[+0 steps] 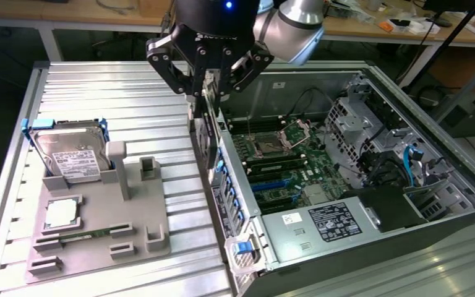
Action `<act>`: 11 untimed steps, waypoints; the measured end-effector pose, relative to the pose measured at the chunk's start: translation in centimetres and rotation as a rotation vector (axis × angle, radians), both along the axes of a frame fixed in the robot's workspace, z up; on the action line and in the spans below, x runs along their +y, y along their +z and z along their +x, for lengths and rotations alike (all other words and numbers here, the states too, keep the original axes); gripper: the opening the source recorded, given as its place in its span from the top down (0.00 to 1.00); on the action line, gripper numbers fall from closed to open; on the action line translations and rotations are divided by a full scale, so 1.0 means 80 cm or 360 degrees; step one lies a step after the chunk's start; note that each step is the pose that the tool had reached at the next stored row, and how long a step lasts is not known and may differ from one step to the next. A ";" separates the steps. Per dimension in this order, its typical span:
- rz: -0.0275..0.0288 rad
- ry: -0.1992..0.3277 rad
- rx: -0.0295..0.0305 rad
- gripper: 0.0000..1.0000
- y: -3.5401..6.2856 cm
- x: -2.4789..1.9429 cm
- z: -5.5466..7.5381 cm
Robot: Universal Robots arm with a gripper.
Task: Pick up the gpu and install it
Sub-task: 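Pick up the gpu and move the gpu toward the slot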
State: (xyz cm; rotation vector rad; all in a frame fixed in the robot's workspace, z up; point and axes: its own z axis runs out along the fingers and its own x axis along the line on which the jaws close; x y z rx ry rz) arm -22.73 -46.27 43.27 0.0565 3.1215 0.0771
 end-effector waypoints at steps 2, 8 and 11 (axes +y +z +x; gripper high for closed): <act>0.00000 0.0000 0.00004 0.73 0.000 0.0000 0.011; -0.00001 0.0000 0.00007 0.73 0.000 0.0000 0.021; -0.00002 0.0000 0.00009 0.73 0.000 0.0000 0.023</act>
